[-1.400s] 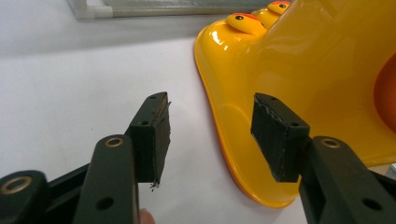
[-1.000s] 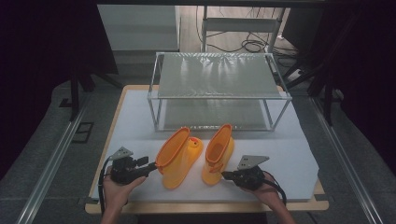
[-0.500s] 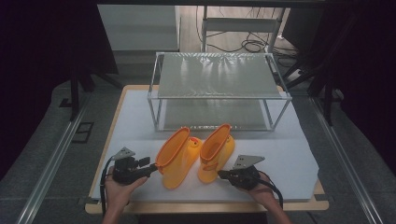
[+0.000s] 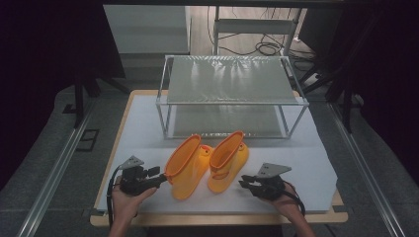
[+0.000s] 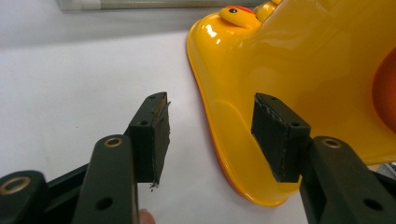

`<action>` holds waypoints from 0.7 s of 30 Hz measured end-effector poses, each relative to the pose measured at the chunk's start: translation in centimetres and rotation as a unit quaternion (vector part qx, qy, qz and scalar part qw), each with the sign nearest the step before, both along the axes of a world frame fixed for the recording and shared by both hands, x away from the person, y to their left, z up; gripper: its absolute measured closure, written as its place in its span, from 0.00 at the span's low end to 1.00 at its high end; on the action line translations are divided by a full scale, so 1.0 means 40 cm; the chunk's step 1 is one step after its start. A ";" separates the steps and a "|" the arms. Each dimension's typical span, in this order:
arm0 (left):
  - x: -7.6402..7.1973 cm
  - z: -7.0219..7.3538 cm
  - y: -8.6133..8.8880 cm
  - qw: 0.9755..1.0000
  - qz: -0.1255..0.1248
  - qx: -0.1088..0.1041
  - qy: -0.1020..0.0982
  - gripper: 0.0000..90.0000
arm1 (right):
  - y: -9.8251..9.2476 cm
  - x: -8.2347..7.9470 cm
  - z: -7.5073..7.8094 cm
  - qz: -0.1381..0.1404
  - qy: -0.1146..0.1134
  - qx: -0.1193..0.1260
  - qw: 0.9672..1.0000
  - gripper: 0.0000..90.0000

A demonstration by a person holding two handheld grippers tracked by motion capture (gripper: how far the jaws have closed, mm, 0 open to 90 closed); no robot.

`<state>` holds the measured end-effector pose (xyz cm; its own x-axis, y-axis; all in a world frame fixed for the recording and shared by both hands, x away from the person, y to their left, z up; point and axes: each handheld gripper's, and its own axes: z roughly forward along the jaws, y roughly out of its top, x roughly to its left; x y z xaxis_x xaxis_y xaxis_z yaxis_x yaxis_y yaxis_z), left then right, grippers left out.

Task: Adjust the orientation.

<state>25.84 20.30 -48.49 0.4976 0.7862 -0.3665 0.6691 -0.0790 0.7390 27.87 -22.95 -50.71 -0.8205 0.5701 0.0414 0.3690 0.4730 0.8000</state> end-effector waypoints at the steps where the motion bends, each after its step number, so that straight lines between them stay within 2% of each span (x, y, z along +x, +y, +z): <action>1: 0.000 0.000 0.000 1.000 0.000 0.000 0.000 0.52 | 0.000 0.000 0.000 0.000 0.000 0.000 1.000 0.74; 2: 0.000 0.001 0.001 1.000 0.001 0.000 0.000 0.52 | -0.047 0.000 -0.004 -0.030 0.006 0.012 0.999 0.66; 6: 0.000 0.002 0.003 1.000 0.000 -0.003 0.001 0.52 | -0.114 0.006 -0.002 -0.073 0.014 0.028 0.997 0.58; 12: 0.000 0.004 0.008 1.000 0.002 -0.004 0.002 0.52 | -0.187 0.020 -0.006 -0.128 0.024 0.057 0.990 0.53; 16: 0.000 0.003 0.008 1.000 0.002 -0.004 0.003 0.52 | -0.206 0.024 -0.010 -0.146 0.028 0.062 0.987 0.53; 21: -0.001 0.006 0.007 1.000 0.001 -0.006 0.003 0.52 | -0.206 0.026 -0.016 -0.150 0.029 0.057 0.987 0.51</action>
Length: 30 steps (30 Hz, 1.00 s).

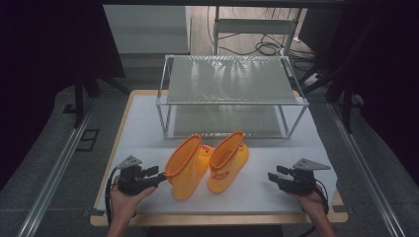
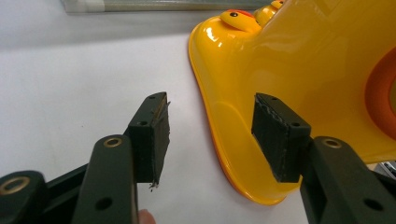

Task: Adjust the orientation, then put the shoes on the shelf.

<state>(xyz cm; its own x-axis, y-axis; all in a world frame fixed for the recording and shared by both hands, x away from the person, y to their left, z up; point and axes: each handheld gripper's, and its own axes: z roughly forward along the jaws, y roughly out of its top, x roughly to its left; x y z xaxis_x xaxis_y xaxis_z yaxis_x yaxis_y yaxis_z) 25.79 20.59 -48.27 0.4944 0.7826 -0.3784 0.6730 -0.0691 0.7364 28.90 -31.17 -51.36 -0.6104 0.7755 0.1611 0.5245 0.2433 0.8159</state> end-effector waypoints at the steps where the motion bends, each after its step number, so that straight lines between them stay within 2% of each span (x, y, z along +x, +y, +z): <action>1: 0.000 0.000 0.000 1.000 0.000 0.000 0.000 0.52 | 0.000 0.000 0.000 0.000 0.001 0.000 1.000 0.51; 8: -0.001 0.004 -0.001 1.000 -0.004 -0.004 0.002 0.52 | -0.002 0.000 0.001 -0.004 0.000 -0.001 1.000 0.51; 13: -0.003 0.023 0.000 1.000 -0.010 -0.008 0.002 0.51 | -0.005 -0.001 0.004 -0.007 -0.003 0.003 1.000 0.51; 18: -0.013 0.062 0.012 1.000 -0.026 -0.017 0.005 0.52 | -0.010 -0.001 0.002 -0.009 0.000 0.004 1.000 0.51; 23: -0.010 0.107 0.041 0.998 -0.044 -0.030 0.021 0.54 | -0.006 -0.001 0.001 -0.009 0.001 0.002 1.000 0.51; 24: -0.010 0.107 0.041 0.998 -0.044 -0.030 0.021 0.54 | -0.006 -0.001 0.001 -0.009 0.001 0.002 1.000 0.51; 25: -0.008 0.129 0.049 0.998 -0.050 -0.031 0.025 0.54 | -0.004 -0.001 -0.002 -0.007 0.004 0.000 1.000 0.51; 30: -0.002 0.196 0.062 0.996 -0.068 -0.052 0.035 0.53 | 0.001 0.000 -0.008 -0.005 0.002 -0.009 1.000 0.50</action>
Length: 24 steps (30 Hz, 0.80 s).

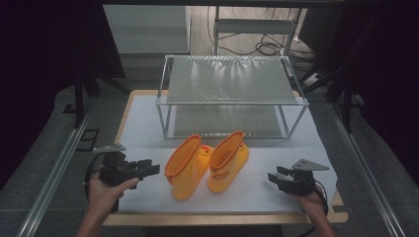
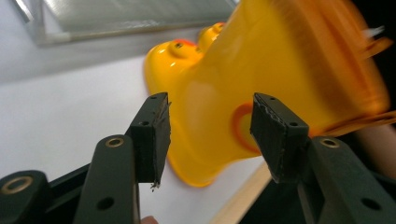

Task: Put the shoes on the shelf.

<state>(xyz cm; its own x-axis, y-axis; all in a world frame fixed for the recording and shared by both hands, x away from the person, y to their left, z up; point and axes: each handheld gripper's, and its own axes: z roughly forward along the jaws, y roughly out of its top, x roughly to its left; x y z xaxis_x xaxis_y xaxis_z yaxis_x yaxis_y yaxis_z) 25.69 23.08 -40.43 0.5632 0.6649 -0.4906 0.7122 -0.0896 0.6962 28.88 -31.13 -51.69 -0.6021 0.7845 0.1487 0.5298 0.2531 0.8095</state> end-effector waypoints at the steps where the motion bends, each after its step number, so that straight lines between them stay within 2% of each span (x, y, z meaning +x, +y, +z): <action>1: 0.002 0.012 -0.001 1.000 -0.002 -0.003 0.001 0.53 | 0.000 0.000 -0.001 0.000 0.000 -0.001 1.000 0.50; 8: 0.016 0.087 -0.021 0.999 -0.038 -0.013 0.014 0.53 | -0.002 -0.003 0.006 -0.003 -0.007 0.003 1.000 0.50; 15: 0.024 0.144 -0.044 0.997 -0.073 -0.029 0.017 0.54 | 0.000 -0.005 0.010 -0.003 -0.010 0.007 1.000 0.50; 17: 0.026 0.156 -0.053 0.997 -0.077 -0.022 0.015 0.54 | -0.001 -0.005 0.010 -0.003 -0.010 0.007 1.000 0.50; 24: 0.039 0.191 -0.083 0.995 -0.100 -0.018 0.017 0.54 | 0.000 -0.004 0.008 -0.003 -0.009 0.008 1.000 0.50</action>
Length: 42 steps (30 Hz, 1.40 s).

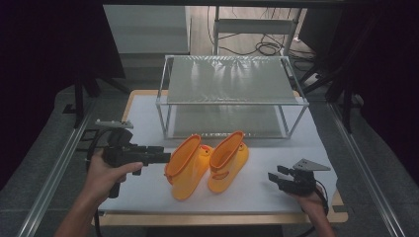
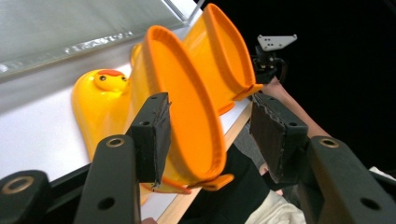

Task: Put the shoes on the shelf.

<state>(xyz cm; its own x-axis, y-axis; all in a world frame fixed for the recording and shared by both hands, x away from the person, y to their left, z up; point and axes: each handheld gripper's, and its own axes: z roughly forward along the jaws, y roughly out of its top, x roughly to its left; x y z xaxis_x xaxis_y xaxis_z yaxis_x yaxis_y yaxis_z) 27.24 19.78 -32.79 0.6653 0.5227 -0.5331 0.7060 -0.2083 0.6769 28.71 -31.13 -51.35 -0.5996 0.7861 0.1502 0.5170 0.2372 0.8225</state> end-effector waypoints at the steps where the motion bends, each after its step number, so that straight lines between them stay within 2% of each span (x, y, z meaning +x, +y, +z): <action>1: 0.003 0.005 -0.005 1.000 -0.003 0.000 0.001 0.54 | 0.000 0.000 0.000 0.000 0.001 0.000 1.000 0.50; 3: 0.010 0.015 -0.018 1.000 -0.010 0.000 0.003 0.54 | -0.001 0.000 -0.001 0.000 0.003 -0.002 1.000 0.50; 10: 0.035 0.059 -0.081 0.999 -0.035 0.022 0.004 0.55 | 0.002 0.001 -0.002 0.002 0.004 -0.002 1.000 0.50; 16: 0.066 0.080 -0.137 0.998 -0.051 0.042 0.011 0.55 | 0.002 0.001 -0.003 0.003 0.007 -0.003 1.000 0.50; 24: 0.112 0.086 -0.212 0.995 -0.071 0.058 0.028 0.56 | 0.001 0.003 -0.007 0.001 0.010 -0.005 1.000 0.50; 31: 0.154 0.077 -0.278 0.992 -0.085 0.079 0.049 0.56 | 0.002 0.003 -0.008 0.002 0.014 -0.006 1.000 0.50; 42: 0.189 0.066 -0.326 0.989 -0.092 0.097 0.068 0.56 | -0.002 0.004 -0.009 0.000 0.013 -0.004 1.000 0.50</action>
<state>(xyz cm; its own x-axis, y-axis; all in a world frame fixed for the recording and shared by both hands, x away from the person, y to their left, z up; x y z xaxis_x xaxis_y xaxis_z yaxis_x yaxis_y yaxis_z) 34.79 6.75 -30.15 0.6870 0.5015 -0.5258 0.7265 -0.4583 0.5120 28.86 -31.22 -51.71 -0.5954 0.7875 0.1592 0.5384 0.2440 0.8066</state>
